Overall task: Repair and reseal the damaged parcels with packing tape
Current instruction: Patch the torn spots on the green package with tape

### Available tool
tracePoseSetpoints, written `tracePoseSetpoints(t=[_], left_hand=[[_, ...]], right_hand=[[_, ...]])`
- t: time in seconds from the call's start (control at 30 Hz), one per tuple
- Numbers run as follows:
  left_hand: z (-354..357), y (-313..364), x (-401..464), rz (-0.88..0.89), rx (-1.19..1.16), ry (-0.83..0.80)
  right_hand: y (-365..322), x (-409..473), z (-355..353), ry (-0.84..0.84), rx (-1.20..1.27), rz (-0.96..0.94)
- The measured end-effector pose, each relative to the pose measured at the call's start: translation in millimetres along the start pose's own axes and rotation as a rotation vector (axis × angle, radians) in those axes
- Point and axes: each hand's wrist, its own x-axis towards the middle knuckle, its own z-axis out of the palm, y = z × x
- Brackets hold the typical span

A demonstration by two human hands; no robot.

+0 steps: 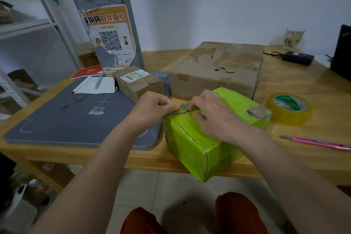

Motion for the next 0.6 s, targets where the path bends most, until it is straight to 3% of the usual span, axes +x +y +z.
tracePoseSetpoints(t=[0.23,0.47,0.6], left_hand=[[1,5,6,-0.191,-0.226,-0.077],[6,5,7,-0.128,-0.22,-0.078],[11,2,4,-0.108,-0.335,-0.07]], right_hand=[[1,-4,5,0.064,-0.007,-0.021],[0,-8,8,0.104,0.013,-0.014],[-1,-8,8,0.122,0.008,-0.004]])
